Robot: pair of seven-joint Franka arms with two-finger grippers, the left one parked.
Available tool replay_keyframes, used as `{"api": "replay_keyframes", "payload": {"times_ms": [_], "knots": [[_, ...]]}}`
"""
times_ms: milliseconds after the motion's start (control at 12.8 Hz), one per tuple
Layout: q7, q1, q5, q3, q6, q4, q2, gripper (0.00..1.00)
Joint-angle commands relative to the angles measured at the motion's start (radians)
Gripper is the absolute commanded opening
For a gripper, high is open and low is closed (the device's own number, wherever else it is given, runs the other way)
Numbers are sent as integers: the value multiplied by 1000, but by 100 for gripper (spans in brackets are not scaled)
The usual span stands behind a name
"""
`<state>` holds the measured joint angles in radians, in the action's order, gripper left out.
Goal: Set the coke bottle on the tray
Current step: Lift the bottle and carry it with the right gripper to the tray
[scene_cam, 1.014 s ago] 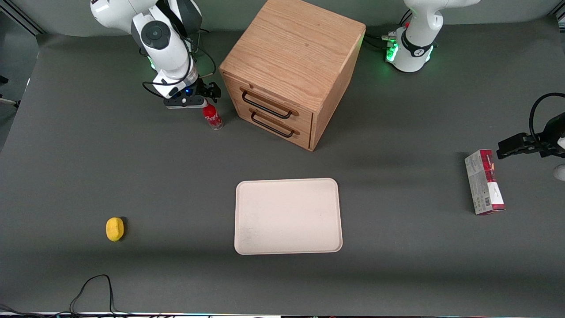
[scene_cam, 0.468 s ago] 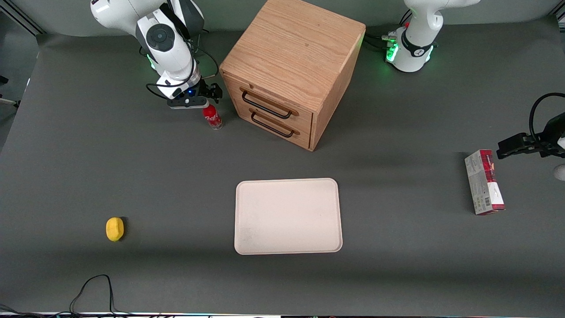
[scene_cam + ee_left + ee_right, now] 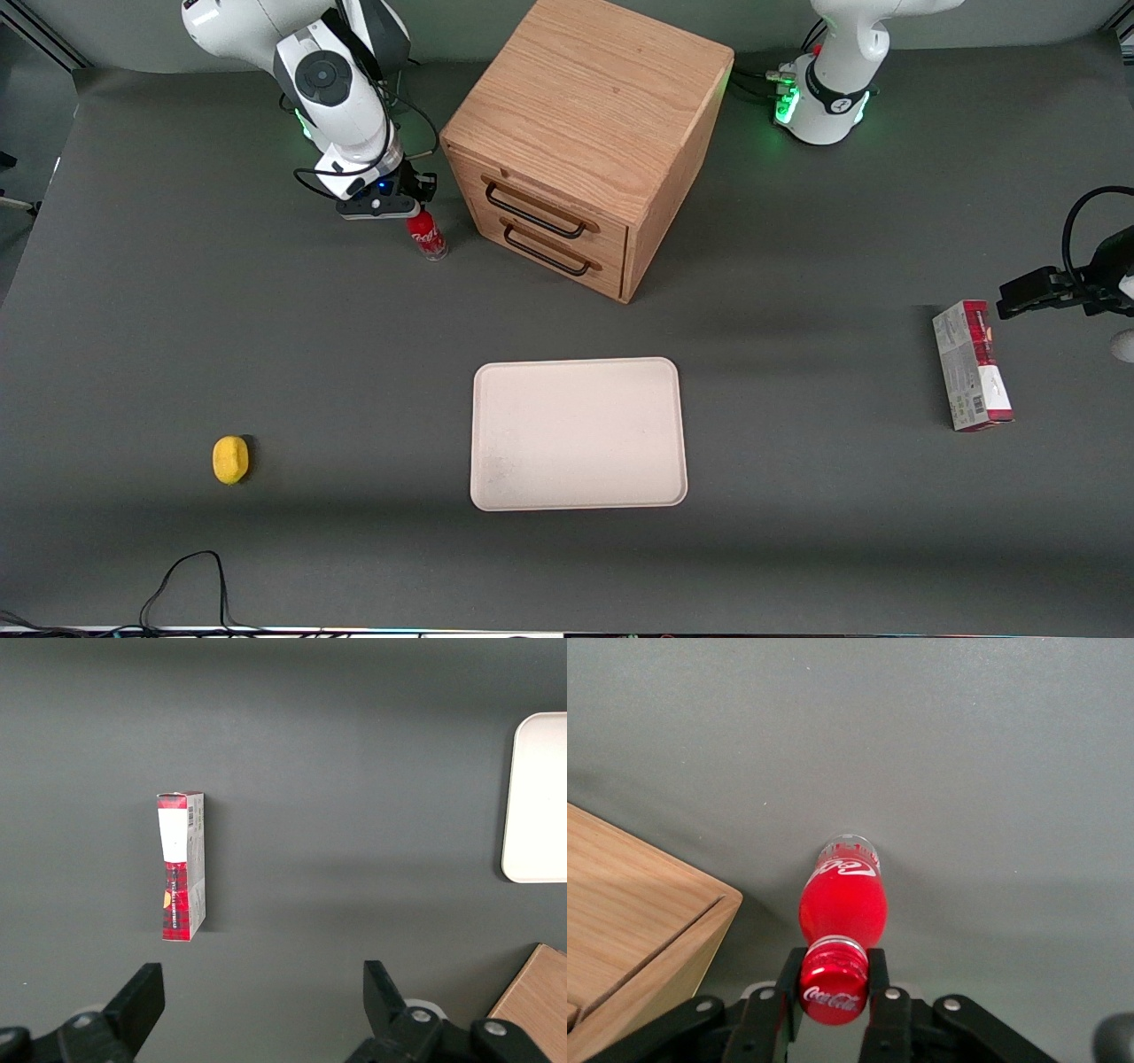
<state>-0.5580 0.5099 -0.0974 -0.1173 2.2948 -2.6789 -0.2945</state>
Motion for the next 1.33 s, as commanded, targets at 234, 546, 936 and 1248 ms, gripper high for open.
{"api": "replay_keyframes", "payload": {"times_ms": [234,546,936,1248], "knots": [[0,2,-18,27,-29,62,-1,0],[3,-2,-2,94,-295,346,43,0],[56,-8,2,221,-706,1011,383,0],[96,-10,-4,277,-928,1453,647,0]]}}
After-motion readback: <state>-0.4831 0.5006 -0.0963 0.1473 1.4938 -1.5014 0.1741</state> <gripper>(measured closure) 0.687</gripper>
